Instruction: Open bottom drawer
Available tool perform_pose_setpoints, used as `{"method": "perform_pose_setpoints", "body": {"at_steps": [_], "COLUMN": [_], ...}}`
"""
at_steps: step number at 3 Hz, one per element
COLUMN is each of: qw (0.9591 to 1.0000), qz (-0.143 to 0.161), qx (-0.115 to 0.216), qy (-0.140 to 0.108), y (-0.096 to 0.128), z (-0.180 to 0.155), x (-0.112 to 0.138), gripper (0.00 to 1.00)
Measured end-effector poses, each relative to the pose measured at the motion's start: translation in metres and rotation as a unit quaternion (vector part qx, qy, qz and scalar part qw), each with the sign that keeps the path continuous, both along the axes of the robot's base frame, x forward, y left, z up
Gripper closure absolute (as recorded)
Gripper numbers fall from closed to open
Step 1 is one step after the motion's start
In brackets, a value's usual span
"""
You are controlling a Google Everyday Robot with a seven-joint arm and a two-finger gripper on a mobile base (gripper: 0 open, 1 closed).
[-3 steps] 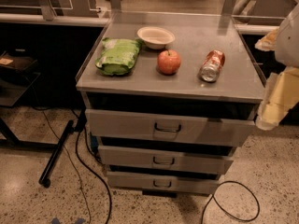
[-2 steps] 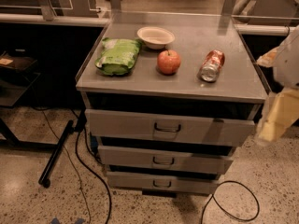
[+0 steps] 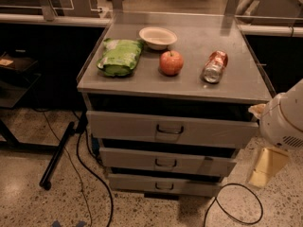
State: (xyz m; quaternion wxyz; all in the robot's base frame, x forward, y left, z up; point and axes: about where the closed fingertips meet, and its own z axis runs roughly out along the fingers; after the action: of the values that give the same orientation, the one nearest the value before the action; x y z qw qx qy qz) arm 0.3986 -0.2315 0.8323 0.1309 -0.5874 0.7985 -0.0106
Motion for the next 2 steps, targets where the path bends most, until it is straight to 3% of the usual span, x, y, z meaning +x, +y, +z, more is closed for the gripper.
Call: {"method": "perform_pose_setpoints", "body": {"at_steps": [1,2], "qw": [1.0000,0.9986], "qz": [0.001,-0.001], "qx": [0.000,0.026], "qy": [0.000,0.046], "y": [0.000,0.009], "z": [0.000,-0.064], "x": [0.000,-0.017], "gripper": [0.00,0.00]}}
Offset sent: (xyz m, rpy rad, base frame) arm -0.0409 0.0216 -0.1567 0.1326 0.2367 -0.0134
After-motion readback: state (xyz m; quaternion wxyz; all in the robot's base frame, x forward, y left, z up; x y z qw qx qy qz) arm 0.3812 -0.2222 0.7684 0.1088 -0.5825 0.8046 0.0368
